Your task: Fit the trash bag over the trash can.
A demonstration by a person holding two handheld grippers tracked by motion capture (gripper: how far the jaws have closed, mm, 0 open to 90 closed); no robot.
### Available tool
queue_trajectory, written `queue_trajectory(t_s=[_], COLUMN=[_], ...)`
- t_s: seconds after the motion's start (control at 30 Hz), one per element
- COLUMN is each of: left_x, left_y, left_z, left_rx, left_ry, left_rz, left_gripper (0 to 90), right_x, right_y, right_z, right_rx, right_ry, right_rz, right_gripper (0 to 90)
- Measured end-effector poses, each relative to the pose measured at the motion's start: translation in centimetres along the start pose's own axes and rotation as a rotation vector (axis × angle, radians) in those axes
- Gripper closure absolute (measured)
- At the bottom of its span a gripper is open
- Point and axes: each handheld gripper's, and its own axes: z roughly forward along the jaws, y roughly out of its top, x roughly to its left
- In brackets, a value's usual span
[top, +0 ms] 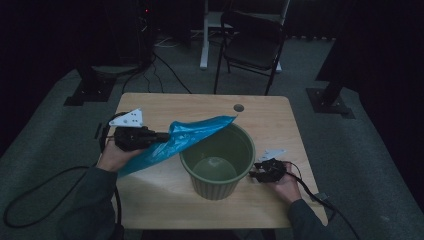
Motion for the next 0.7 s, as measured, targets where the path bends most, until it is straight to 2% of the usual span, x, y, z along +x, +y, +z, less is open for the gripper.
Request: queue_trajectory(t_s=[0.17, 0.2, 0.23, 0.4, 0.63, 0.67, 0.7], left_x=[-0.9, -0.9, -1.1, -1.7, -1.6, -1.6, -1.6], left_y=[0.0, 0.0, 0.0, 0.1, 0.5, 0.9, 1.0], left_z=[-0.5, -0.5, -0.6, -0.6, 0.6, 1.5, 1.7], left_rx=[0.011, 0.011, 0.021, 0.050, 0.084, 0.108, 0.112], left_ry=[-0.054, -0.054, -0.074, -0.096, -0.069, -0.061, -0.058], left_rz=[0.027, 0.027, 0.039, 0.058, 0.048, 0.049, 0.050], left_gripper=[89.3, 89.3, 89.3, 89.2, 88.4, 88.4, 88.3], right_x=[0.0, 0.0, 0.0, 0.0, 0.0, 0.0, 0.0], right_y=[0.0, 0.0, 0.0, 0.0, 0.0, 0.0, 0.0], right_z=[0.0, 0.0, 0.0, 0.0, 0.0, 0.0, 0.0], right_rx=[-0.001, -0.001, -0.001, -0.001, -0.001, -0.001, 0.000], right_ry=[0.000, 0.000, -0.001, 0.000, 0.000, -0.001, -0.001], right_rz=[0.000, 0.000, -0.001, 0.000, 0.000, 0.000, 0.000], right_gripper=[52.8, 52.8, 52.8, 52.8, 52.9, 52.9, 52.9])
